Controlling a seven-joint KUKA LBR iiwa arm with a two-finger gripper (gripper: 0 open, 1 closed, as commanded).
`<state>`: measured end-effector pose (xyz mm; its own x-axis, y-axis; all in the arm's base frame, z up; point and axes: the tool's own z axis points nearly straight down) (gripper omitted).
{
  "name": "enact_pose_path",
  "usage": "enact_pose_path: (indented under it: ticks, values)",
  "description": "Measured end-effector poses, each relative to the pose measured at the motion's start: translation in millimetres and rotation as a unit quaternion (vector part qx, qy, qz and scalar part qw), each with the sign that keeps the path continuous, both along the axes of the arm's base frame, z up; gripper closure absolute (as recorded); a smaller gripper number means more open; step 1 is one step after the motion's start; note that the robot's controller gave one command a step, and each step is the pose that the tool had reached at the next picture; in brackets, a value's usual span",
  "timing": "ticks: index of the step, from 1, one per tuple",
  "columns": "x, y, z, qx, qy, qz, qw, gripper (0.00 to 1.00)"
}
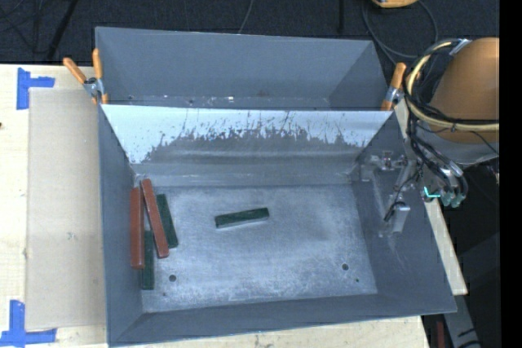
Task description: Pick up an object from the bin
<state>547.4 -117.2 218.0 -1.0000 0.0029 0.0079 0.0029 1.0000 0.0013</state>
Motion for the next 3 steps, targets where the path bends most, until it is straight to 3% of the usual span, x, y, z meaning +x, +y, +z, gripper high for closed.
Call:
enact_pose_path:
  ticks: [1, 2, 3]
  values:
    - [37.6, 45.3, -63.8, 0.001, -0.0020, 0.021, 0.9998, 0.00]
    - [23.9, 131.8, -103.7, 0.001, -0.0026, 0.147, 0.9891, 0.00]
    - [51.8, 184.9, -149.8, 0.001, -0.0042, 0.219, 0.9757, 0.00]
